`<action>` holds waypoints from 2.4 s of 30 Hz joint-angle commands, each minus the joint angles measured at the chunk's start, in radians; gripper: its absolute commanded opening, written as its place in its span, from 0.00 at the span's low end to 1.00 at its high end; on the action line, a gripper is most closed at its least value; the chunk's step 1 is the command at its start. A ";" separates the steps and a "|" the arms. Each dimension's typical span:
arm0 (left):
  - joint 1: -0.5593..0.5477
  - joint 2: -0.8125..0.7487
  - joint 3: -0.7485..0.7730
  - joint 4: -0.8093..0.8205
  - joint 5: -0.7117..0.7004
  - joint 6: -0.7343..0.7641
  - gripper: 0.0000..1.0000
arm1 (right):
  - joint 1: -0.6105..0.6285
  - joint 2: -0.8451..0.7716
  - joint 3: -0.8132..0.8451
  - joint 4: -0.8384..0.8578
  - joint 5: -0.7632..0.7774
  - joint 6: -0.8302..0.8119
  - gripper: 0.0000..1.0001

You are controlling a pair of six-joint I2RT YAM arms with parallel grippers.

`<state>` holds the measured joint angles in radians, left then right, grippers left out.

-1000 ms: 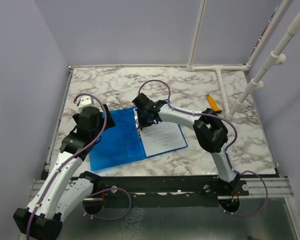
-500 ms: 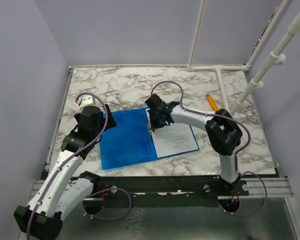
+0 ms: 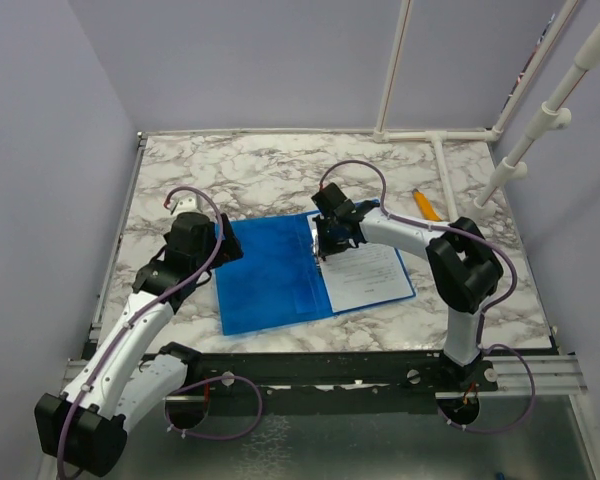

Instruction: Put the files into the folder

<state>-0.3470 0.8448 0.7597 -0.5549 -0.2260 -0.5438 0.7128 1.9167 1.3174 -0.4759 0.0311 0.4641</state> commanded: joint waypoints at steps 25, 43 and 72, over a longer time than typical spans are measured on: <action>0.005 0.066 -0.329 0.194 0.098 -0.352 0.99 | -0.013 -0.069 -0.061 0.048 -0.119 -0.051 0.00; 0.005 -0.047 -0.384 0.218 0.137 -0.365 0.89 | -0.013 -0.075 -0.089 0.052 -0.135 -0.023 0.14; 0.005 -0.091 -0.309 0.076 0.027 -0.387 0.99 | -0.013 -0.056 -0.024 -0.006 -0.068 -0.001 0.21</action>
<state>-0.3462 0.7700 0.3916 -0.4152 -0.1360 -0.9169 0.6983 1.8256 1.2648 -0.4641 -0.0566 0.4557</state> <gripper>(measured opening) 0.984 0.219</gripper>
